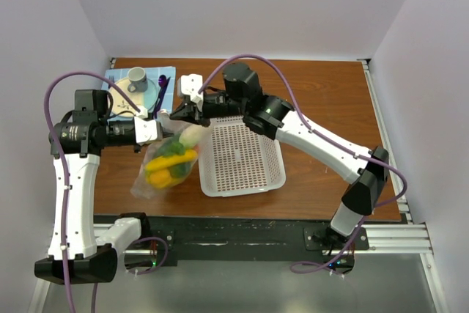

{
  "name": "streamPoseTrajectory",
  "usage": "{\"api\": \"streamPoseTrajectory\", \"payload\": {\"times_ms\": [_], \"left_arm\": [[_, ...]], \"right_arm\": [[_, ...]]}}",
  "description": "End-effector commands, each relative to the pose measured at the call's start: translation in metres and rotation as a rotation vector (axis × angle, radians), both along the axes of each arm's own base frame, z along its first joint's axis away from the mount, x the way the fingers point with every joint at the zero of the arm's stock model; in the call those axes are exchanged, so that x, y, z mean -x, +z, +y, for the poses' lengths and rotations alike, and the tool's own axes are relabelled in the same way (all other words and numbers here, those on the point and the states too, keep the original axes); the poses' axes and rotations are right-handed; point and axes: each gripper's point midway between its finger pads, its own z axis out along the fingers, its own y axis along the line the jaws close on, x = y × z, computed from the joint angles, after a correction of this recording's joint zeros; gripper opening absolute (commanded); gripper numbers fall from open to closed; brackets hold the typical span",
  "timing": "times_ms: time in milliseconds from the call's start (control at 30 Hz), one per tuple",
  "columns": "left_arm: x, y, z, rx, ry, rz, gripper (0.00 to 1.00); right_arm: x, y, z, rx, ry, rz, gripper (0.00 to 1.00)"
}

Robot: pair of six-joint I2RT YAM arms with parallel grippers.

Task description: Open the zip-top bag and remove the fake food

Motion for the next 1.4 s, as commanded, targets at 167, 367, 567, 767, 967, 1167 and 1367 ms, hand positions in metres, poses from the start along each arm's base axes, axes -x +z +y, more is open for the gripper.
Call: {"api": "streamPoseTrajectory", "payload": {"times_ms": [167,367,567,767,967,1167,1367], "left_arm": [[-0.018,-0.002,0.009,-0.079,0.027,-0.042,0.02],[-0.061,0.039,0.023,-0.015,0.238,-0.151,0.41],[-0.05,0.065,0.006,0.134,0.202,-0.045,1.0],[-0.04,0.045,0.001,0.143,0.147,-0.032,1.0],[-0.037,0.023,0.001,0.135,0.142,0.031,0.9],[-0.04,0.035,-0.002,0.166,0.135,0.022,0.54],[-0.051,0.04,0.0,0.16,0.154,0.04,0.0]], "right_arm": [[-0.024,0.045,-0.014,-0.093,-0.079,-0.043,0.0],[-0.02,0.047,-0.017,-0.1,-0.072,-0.038,0.0],[-0.02,0.046,-0.018,-0.1,-0.073,-0.027,0.0],[-0.018,0.052,-0.018,-0.111,-0.067,-0.027,0.0],[-0.016,0.056,-0.021,-0.119,-0.07,-0.032,0.0],[-0.01,0.054,-0.02,-0.124,-0.045,-0.015,0.0],[-0.008,0.052,-0.021,-0.125,-0.048,-0.014,0.0]]}}
